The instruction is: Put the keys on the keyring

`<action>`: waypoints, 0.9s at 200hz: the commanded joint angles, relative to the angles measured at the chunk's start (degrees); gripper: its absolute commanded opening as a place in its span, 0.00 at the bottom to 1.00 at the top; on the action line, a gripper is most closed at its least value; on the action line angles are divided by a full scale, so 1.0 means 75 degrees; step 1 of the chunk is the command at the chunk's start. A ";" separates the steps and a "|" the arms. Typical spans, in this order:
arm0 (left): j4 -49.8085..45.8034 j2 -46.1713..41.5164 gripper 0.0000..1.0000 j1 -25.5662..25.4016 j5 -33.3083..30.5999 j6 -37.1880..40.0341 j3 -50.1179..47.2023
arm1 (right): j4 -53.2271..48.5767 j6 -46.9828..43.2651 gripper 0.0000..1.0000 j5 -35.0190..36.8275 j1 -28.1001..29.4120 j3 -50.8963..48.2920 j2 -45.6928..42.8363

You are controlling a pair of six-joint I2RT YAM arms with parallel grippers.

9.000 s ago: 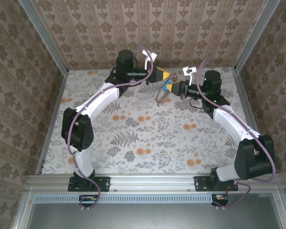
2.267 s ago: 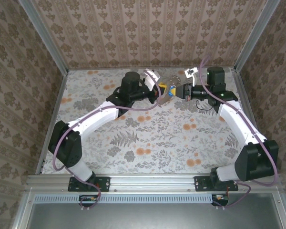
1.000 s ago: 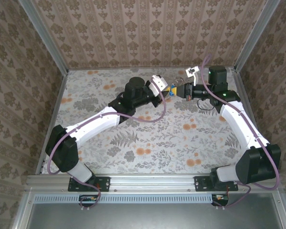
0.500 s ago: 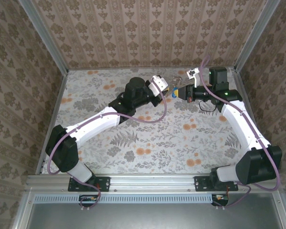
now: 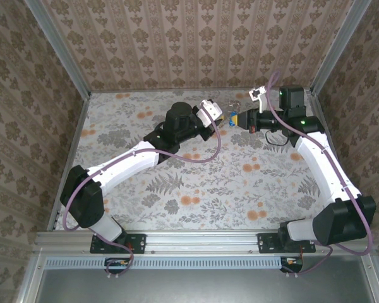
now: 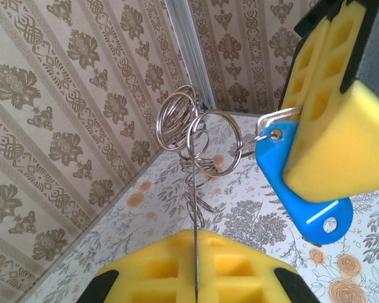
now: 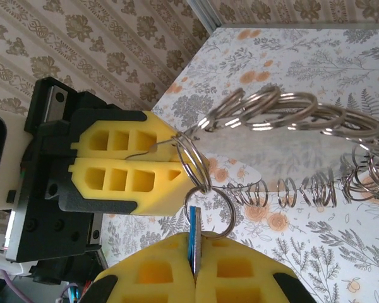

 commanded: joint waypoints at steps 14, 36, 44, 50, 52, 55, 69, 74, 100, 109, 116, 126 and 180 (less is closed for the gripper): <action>0.0147 -0.0204 0.00 -0.0062 0.0078 0.0118 -0.0003 | -0.0049 -0.0024 0.00 0.0044 -0.0039 0.0340 -0.0056; 0.0134 -0.0204 0.00 -0.0065 0.0069 0.0130 -0.0016 | -0.0267 -0.0213 0.00 0.0212 -0.0044 0.0384 -0.0055; 0.0127 -0.0200 0.00 -0.0065 0.0058 0.0141 -0.0005 | -0.0355 -0.0281 0.00 0.0282 -0.0044 0.0381 -0.0068; 0.0133 -0.0200 0.00 -0.0067 0.0047 0.0141 -0.0006 | -0.0410 -0.0344 0.00 0.0338 -0.0044 0.0394 -0.0076; 0.0135 -0.0199 0.00 -0.0071 0.0053 0.0141 -0.0009 | -0.0407 -0.0372 0.00 0.0362 -0.0050 0.0404 -0.0083; 0.0136 -0.0204 0.00 -0.0074 0.0044 0.0152 -0.0008 | -0.0405 -0.0406 0.00 0.0383 -0.0055 0.0411 -0.0092; 0.0117 -0.0203 0.00 -0.0065 0.0036 0.0182 -0.0003 | -0.0741 -0.0568 0.00 0.0528 -0.0099 0.0445 -0.0127; 0.0111 -0.0216 0.00 -0.0071 0.0023 0.0194 -0.0013 | -0.0775 -0.0594 0.00 0.0540 -0.0120 0.0457 -0.0131; 0.0096 -0.0216 0.00 -0.0065 0.0034 0.0212 -0.0005 | -0.0757 -0.0611 0.00 0.0464 -0.0265 0.0534 -0.0186; 0.0091 -0.0215 0.00 -0.0076 0.0046 0.0211 -0.0021 | -0.0753 -0.0608 0.00 0.0419 -0.0289 0.0595 -0.0176; 0.0099 -0.0224 0.00 -0.0083 0.0041 0.0218 -0.0026 | -0.0752 -0.0602 0.00 0.0388 -0.0290 0.0653 -0.0165; 0.0090 -0.0233 0.00 -0.0082 0.0051 0.0223 -0.0038 | -0.0742 -0.0591 0.00 0.0334 -0.0290 0.0719 -0.0130; 0.0055 -0.0228 0.00 -0.0120 0.0068 0.0270 0.0004 | -0.0489 -0.0284 0.00 -0.0207 -0.0276 0.0898 0.0032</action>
